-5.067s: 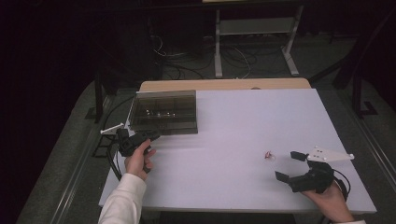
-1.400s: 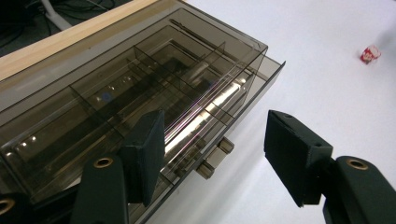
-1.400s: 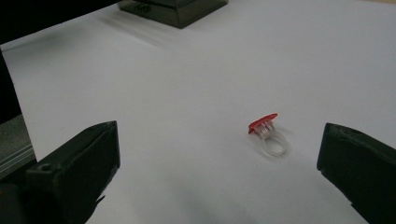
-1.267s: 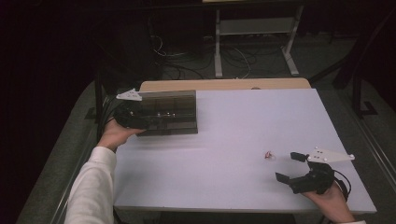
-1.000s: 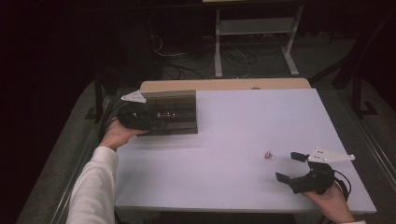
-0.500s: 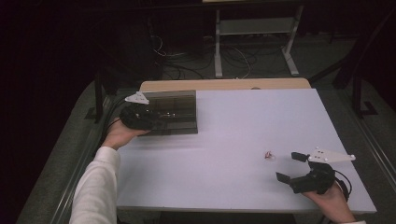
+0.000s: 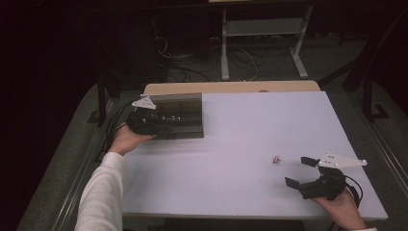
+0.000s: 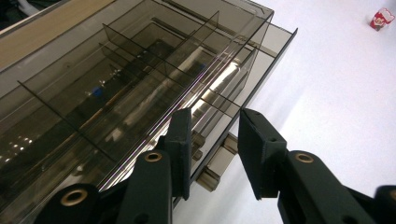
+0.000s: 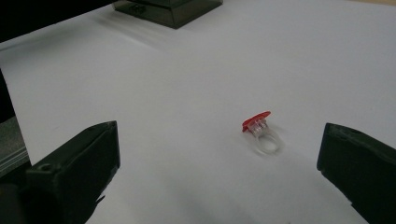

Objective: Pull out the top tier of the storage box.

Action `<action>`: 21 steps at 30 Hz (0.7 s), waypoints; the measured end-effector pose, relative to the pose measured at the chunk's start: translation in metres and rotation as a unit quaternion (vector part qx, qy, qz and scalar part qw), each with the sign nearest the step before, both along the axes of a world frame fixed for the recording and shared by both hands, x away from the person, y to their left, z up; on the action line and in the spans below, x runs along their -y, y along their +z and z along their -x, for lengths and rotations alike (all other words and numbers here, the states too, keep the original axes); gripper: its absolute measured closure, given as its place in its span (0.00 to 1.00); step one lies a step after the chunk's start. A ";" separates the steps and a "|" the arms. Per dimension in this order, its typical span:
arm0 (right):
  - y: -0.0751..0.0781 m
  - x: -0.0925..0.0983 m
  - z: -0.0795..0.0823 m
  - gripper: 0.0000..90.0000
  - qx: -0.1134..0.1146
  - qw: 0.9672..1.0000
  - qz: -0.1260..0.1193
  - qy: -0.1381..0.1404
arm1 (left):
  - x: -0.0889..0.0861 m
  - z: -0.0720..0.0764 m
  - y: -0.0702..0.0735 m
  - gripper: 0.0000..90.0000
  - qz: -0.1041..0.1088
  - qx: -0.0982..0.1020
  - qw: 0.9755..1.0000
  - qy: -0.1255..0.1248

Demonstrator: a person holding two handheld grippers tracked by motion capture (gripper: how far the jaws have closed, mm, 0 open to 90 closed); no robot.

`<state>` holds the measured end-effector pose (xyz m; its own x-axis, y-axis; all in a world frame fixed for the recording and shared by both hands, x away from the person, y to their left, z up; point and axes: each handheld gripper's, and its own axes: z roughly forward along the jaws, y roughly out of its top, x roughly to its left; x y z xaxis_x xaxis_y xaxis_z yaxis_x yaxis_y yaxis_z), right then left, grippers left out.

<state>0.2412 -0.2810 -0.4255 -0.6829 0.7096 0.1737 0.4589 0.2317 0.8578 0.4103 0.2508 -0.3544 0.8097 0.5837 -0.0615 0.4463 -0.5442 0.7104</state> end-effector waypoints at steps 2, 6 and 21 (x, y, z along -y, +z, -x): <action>0.000 0.000 0.000 0.00 0.000 1.000 0.002 0.000 | 0.001 -0.001 0.000 0.74 0.001 -0.001 1.000 0.000; 0.000 0.001 0.000 0.00 0.001 1.000 0.000 -0.002 | 0.002 -0.002 -0.002 0.76 -0.005 -0.006 1.000 -0.005; 0.000 0.002 0.000 0.00 0.002 1.000 0.000 -0.003 | -0.001 -0.002 -0.002 0.80 -0.003 -0.012 1.000 -0.008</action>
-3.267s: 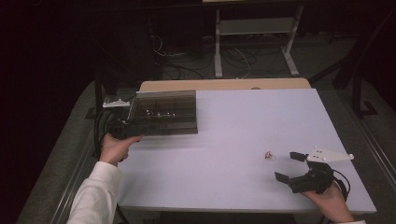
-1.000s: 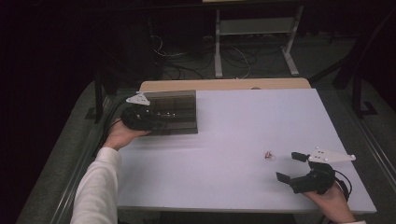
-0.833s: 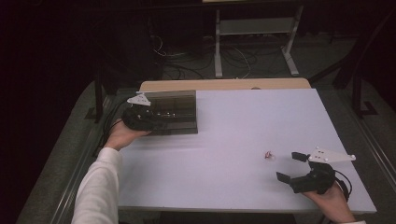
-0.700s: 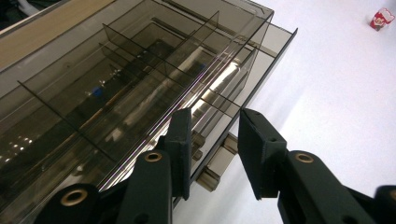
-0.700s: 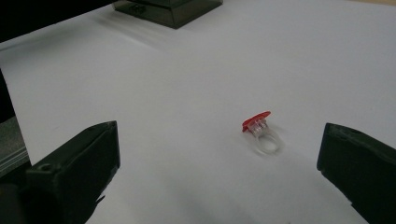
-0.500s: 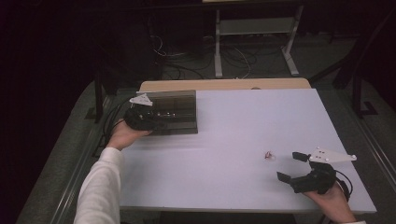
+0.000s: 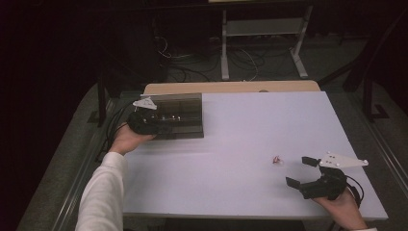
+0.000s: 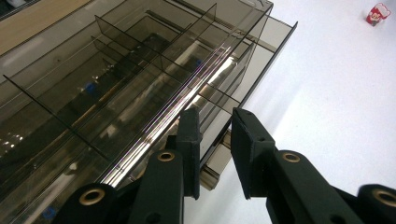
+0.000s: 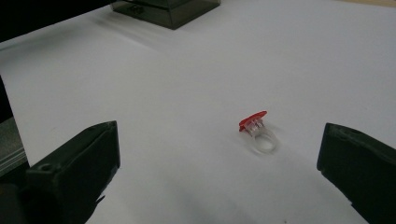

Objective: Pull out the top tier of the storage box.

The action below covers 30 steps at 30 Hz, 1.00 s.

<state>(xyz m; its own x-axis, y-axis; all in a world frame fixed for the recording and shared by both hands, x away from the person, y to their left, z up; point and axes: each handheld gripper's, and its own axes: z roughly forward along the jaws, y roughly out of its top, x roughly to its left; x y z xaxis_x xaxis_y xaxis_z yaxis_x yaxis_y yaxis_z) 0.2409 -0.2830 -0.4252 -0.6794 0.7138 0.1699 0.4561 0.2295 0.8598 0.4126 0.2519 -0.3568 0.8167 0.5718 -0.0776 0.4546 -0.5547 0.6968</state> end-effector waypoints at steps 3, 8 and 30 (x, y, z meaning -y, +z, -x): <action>0.000 0.000 0.000 0.00 -0.001 1.000 0.000 0.000 | 0.000 0.001 0.000 0.81 0.001 -0.001 1.000 -0.002; 0.000 0.000 0.000 0.00 -0.001 1.000 0.000 0.000 | 0.000 0.001 0.001 0.81 0.000 -0.003 1.000 -0.005; 0.000 0.000 0.000 0.00 -0.001 1.000 -0.002 0.002 | -0.003 0.013 0.001 0.82 0.002 -0.003 1.000 -0.015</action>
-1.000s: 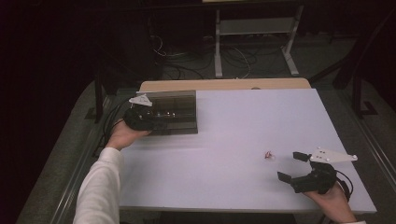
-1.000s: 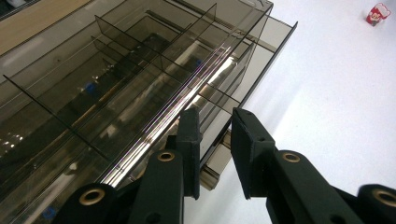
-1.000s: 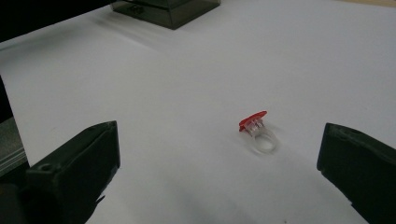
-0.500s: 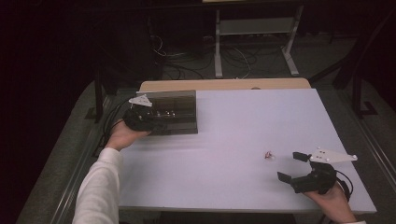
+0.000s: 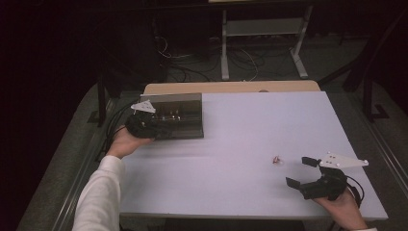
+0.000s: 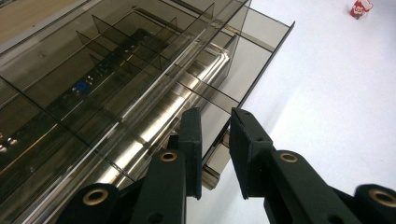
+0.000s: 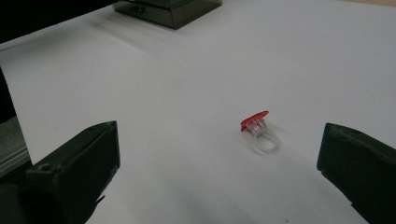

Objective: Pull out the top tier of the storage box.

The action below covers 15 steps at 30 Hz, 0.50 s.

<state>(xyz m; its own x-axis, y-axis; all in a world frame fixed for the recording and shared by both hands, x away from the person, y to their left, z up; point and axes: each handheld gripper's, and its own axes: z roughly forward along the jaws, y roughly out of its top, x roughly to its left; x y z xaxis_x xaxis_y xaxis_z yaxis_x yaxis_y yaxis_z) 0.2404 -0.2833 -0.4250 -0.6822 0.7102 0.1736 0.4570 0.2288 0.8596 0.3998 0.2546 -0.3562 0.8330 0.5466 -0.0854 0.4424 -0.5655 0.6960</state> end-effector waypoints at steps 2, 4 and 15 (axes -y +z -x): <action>0.000 0.000 0.000 0.00 0.000 1.000 0.000 0.000 | 0.000 0.002 0.000 0.82 -0.001 0.001 1.000 -0.002; 0.000 0.000 0.000 0.00 0.000 1.000 0.001 0.000 | 0.000 0.004 0.000 0.82 -0.001 0.002 1.000 -0.002; 0.000 0.000 0.000 0.00 0.001 1.000 0.001 0.001 | 0.001 0.011 0.000 0.82 -0.005 0.004 1.000 -0.012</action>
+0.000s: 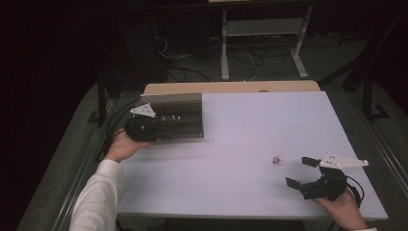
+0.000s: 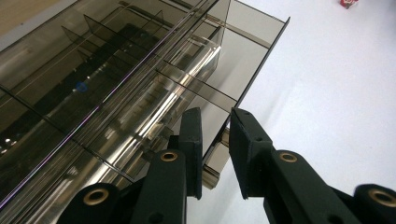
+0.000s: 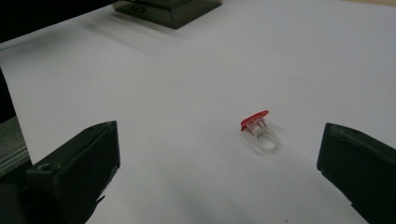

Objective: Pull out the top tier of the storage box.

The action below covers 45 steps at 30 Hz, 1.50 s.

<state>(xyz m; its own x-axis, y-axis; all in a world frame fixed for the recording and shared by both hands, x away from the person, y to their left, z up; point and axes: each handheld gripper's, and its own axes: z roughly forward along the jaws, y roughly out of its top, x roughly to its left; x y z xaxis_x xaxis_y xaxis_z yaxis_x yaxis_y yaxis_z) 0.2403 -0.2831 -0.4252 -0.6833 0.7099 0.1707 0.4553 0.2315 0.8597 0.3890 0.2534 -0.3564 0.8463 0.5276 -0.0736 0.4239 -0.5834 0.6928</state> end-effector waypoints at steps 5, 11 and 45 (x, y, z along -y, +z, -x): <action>0.000 0.000 0.000 0.00 0.000 1.000 0.000 0.000 | -0.003 0.004 -0.003 0.82 0.013 0.002 1.000 0.001; 0.000 0.000 0.001 0.00 0.000 1.000 0.000 0.001 | -0.004 0.008 -0.004 0.83 0.015 0.002 1.000 -0.001; 0.002 -0.001 0.001 0.00 0.002 1.000 -0.001 0.005 | -0.008 0.031 -0.011 0.83 0.044 0.007 0.999 -0.004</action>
<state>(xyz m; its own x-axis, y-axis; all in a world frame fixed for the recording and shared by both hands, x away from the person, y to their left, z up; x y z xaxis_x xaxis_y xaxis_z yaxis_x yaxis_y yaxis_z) 0.2391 -0.2818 -0.4236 -0.6912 0.7025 0.1694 0.4497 0.2347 0.8618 0.3576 0.2609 -0.3675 0.8519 0.5126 -0.1072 0.4092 -0.5239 0.7470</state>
